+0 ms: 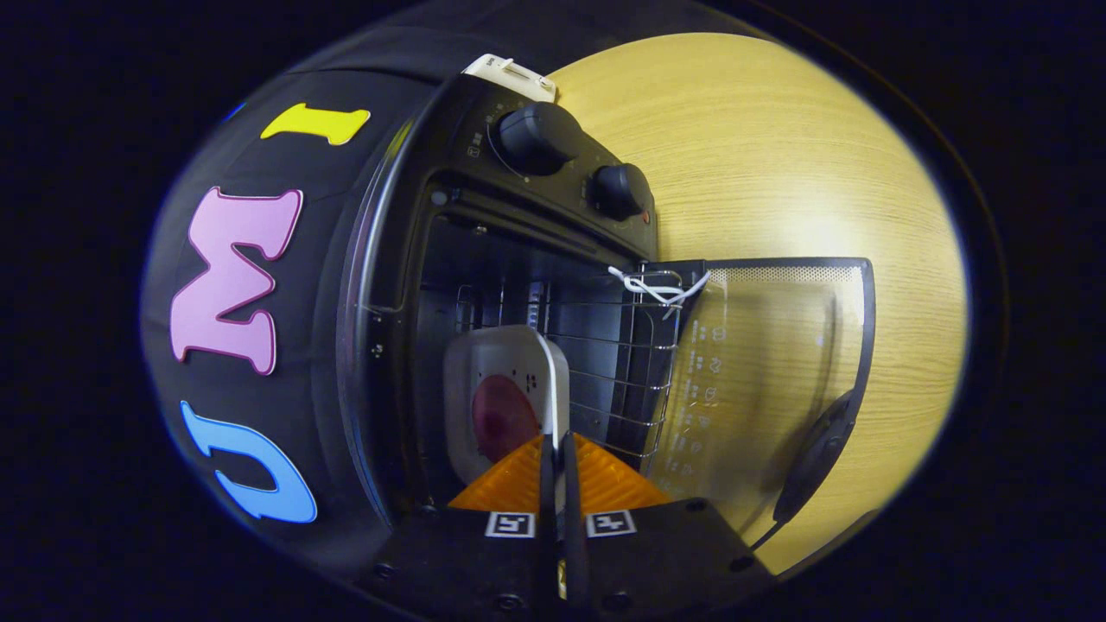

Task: Open the toaster oven, put the food inside, and close the toaster oven door.

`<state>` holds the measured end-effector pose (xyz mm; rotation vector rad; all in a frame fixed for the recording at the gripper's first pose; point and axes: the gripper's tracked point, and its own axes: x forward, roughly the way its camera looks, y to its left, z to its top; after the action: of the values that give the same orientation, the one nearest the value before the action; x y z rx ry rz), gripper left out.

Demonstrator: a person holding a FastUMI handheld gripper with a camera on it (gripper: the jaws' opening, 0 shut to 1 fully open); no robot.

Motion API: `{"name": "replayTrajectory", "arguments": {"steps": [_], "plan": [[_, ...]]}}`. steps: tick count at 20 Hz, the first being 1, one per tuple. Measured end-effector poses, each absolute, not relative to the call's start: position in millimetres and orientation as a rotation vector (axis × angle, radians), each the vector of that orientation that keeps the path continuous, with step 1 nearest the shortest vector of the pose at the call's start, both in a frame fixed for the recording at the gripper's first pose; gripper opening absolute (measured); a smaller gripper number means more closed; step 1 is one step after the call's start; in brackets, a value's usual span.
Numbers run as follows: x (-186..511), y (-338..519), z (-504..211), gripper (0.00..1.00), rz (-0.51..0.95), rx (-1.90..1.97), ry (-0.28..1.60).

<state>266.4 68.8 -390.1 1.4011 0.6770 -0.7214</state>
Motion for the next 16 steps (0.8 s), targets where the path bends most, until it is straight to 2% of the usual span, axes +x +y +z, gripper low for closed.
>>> {"name": "replayTrajectory", "arguments": {"steps": [3, 4, 7, 8, 9, 10, 16], "plan": [[262.6, 72.7, -384.9, 0.13, -0.708, 1.413, 0.679], [261.6, 77.9, -388.7, 0.28, -0.713, 1.417, 0.693], [237.0, 73.5, -378.1, 0.64, -0.698, 1.429, 0.706], [229.6, 75.7, -370.9, 0.86, -0.668, 1.439, 0.707], [221.1, 77.2, -361.5, 0.94, -0.627, 1.432, 0.708], [211.5, 77.2, -350.1, 0.98, -0.577, 1.408, 0.709], [131.8, 79.5, -314.0, 0.97, -0.181, 0.964, 0.709]]}}
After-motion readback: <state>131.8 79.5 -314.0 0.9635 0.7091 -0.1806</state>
